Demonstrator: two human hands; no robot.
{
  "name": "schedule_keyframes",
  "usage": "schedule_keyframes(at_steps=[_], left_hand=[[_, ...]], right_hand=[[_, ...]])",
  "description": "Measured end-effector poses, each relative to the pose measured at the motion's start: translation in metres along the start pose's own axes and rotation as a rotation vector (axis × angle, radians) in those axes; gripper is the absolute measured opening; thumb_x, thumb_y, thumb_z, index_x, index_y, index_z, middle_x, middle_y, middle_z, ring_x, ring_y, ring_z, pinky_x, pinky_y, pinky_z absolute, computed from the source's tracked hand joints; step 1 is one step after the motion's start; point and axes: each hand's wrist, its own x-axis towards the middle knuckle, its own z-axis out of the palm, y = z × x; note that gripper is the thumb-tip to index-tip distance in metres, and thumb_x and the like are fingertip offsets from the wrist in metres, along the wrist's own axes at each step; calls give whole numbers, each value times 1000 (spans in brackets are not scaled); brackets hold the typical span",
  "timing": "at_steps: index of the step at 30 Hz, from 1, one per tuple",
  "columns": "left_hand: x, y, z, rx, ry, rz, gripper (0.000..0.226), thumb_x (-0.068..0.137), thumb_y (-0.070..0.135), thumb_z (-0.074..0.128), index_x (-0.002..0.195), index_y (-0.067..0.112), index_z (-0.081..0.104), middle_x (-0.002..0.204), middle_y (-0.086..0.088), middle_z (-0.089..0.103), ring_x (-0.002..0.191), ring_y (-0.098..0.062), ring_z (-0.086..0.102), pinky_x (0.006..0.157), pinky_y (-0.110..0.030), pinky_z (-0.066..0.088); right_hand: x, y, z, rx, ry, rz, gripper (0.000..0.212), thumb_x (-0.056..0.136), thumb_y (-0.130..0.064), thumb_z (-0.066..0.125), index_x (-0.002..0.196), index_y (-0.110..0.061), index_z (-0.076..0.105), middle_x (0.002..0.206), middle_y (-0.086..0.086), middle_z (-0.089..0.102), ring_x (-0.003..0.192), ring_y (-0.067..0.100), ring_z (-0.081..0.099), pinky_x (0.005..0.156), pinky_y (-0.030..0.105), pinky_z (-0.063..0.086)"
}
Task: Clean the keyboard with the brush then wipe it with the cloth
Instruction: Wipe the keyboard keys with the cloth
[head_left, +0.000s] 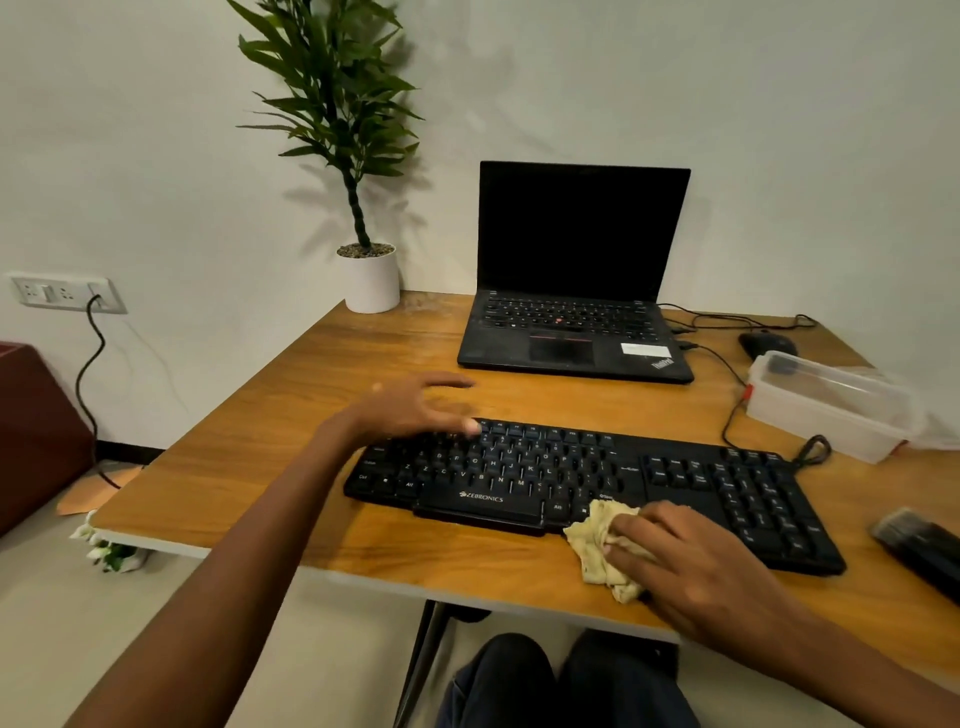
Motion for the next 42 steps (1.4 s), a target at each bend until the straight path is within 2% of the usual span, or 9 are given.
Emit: schedule_keyframes(at_steps=[4, 8, 10, 15, 21, 29, 37, 40, 42], left_hand=[[28, 58, 27, 327, -477, 4, 100, 82, 39, 70, 151, 27, -1, 160, 5, 2, 146, -18, 6, 116, -41, 9], [46, 68, 37, 516, -585, -72, 112, 76, 43, 74, 150, 30, -9, 158, 1, 1, 146, -26, 3, 116, -51, 7], [48, 65, 39, 570, -597, -72, 118, 72, 48, 76, 149, 33, -13, 158, 2, -2, 146, -28, 1, 117, -56, 9], [47, 67, 43, 651, -587, -82, 122, 70, 51, 77, 148, 33, -16, 158, 2, -2, 146, -28, 2, 113, -59, 4], [48, 66, 43, 719, -572, -86, 124, 67, 58, 74, 147, 35, -18, 159, 4, -7, 147, -26, -3, 109, -66, -7], [43, 72, 53, 784, -505, -9, 131, 62, 63, 75, 148, 28, -19, 159, 6, -7, 146, -21, -6, 99, -67, -26], [46, 75, 53, 793, -488, -3, 138, 57, 64, 77, 142, 37, -29, 159, 1, 3, 147, -25, 1, 95, -67, -30], [45, 79, 54, 809, -491, -5, 139, 57, 63, 78, 141, 37, -30, 159, 0, 4, 147, -26, 3, 97, -68, -28], [45, 82, 55, 827, -494, -8, 138, 58, 62, 78, 141, 37, -30, 158, -1, 5, 146, -26, 4, 98, -68, -27]], right_hand=[[3, -4, -8, 73, -78, 91, 29, 80, -36, 55, 100, -18, 64, 110, 3, 59, 86, 18, 54, 61, 29, 52], [6, -16, -4, 111, -34, 203, 23, 84, -35, 52, 88, -17, 67, 104, 0, 60, 87, 16, 50, 59, 25, 49], [16, -21, 3, 140, 19, 237, 11, 82, -24, 61, 87, -15, 65, 100, 1, 60, 86, 17, 50, 58, 24, 46], [49, -35, 17, 233, 28, 283, 35, 69, -14, 75, 102, -13, 63, 98, 0, 61, 86, 15, 53, 62, 22, 49], [11, -17, -5, 227, -46, 450, 33, 58, -10, 80, 88, -16, 67, 93, -4, 58, 83, 11, 44, 51, 15, 40], [46, -30, 13, 238, -5, 240, 19, 80, -22, 55, 95, -17, 66, 97, -3, 60, 87, 11, 47, 58, 18, 42], [7, -16, -7, 173, -42, 300, 19, 64, -11, 80, 80, -13, 69, 87, -1, 63, 75, 15, 55, 50, 26, 48], [25, -25, 3, 170, -16, 256, 3, 76, -14, 67, 79, -12, 68, 82, -1, 61, 74, 14, 52, 50, 24, 46], [44, -31, 13, 195, 4, 219, 15, 82, -18, 52, 78, -12, 66, 81, -1, 60, 73, 13, 50, 49, 23, 44]])
